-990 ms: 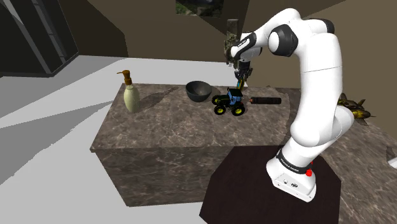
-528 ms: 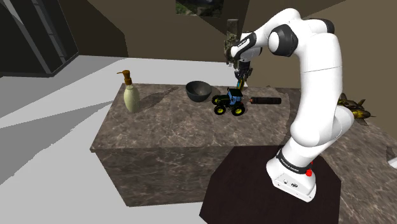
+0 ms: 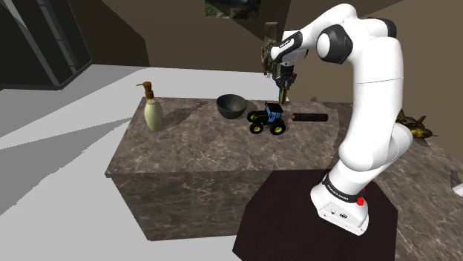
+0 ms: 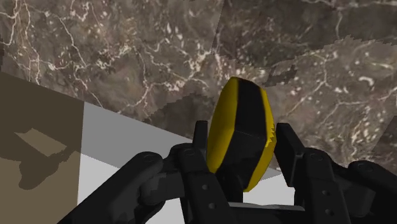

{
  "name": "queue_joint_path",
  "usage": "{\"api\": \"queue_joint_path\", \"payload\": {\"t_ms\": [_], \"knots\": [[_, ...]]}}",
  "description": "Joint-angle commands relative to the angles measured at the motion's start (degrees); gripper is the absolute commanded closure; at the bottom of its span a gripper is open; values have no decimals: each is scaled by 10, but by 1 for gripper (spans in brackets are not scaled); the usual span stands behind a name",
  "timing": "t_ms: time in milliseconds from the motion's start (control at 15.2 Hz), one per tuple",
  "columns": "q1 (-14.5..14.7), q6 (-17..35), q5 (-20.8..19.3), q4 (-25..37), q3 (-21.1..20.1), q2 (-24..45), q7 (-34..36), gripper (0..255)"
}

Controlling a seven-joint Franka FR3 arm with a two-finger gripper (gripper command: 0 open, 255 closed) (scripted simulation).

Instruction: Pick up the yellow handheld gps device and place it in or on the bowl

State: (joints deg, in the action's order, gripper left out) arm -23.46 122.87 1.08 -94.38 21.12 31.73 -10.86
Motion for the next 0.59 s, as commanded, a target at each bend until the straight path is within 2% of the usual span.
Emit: {"api": "queue_joint_path", "payload": {"t_ms": [0,528], "knots": [[1,-12,-2,5,2,-8,0,255],[5,-61,-10,28,7,-34,-2,255]]}}
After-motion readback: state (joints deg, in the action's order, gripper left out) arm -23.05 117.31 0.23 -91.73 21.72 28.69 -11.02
